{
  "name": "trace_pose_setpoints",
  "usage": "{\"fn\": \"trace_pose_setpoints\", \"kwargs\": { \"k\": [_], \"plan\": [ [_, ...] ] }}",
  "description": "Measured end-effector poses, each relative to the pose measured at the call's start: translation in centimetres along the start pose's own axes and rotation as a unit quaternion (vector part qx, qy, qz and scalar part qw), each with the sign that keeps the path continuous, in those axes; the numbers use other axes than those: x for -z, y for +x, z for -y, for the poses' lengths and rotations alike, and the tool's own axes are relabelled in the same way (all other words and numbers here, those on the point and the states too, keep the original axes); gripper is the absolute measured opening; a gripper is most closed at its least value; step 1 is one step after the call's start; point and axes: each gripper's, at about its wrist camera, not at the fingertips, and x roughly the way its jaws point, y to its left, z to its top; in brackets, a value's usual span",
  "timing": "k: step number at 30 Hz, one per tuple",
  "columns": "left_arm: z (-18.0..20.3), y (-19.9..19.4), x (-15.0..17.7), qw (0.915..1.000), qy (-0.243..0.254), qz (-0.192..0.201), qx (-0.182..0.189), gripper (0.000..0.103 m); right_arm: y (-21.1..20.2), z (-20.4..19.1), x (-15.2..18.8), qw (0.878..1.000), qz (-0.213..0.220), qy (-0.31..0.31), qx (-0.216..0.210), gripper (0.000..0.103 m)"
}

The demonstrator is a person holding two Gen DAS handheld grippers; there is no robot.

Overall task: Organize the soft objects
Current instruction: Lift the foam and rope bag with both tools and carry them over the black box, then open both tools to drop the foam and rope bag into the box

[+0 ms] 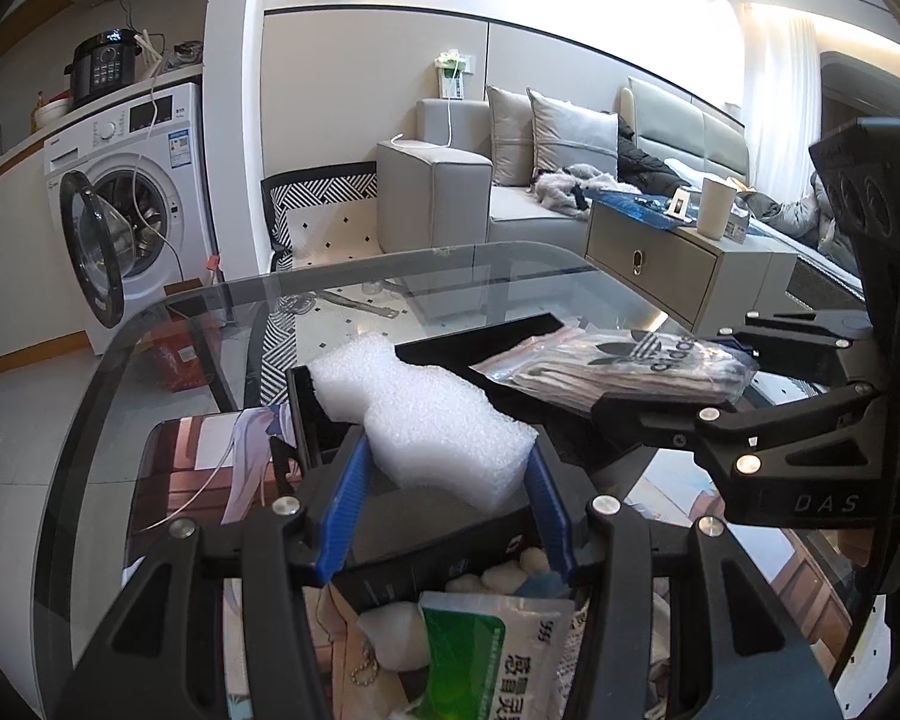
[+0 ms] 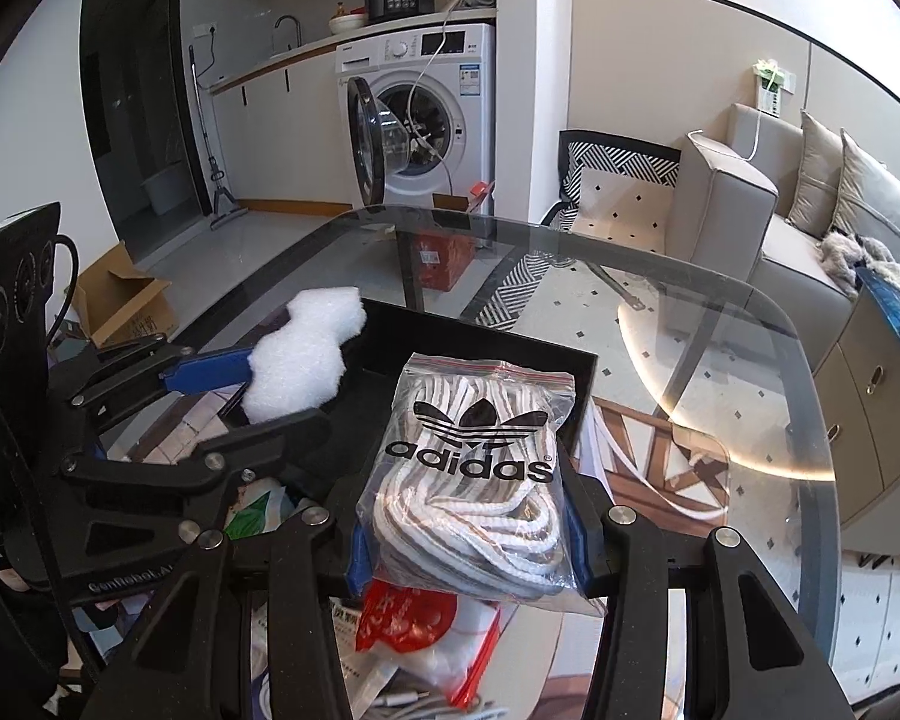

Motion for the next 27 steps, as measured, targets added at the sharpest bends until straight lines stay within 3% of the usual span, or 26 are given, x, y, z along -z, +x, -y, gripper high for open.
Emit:
{"fn": "trace_pose_setpoints", "kwargs": {
  "k": [18,22,27],
  "plan": [
    [-1.3,2.7,0.0,0.9993,0.002,-0.036,0.007,0.051,4.3,0.6,-1.5,0.999,-0.038,-0.016,-0.011,0.048],
    [-1.3,2.9,-0.1,0.9993,0.003,-0.038,0.008,0.052,5.1,0.7,-1.5,0.999,-0.038,-0.026,-0.02,0.054],
    [-1.3,2.5,-0.1,0.9995,-0.002,-0.03,0.005,0.069,3.8,1.3,-1.3,1.0,-0.008,-0.022,-0.016,0.065]
  ]
}}
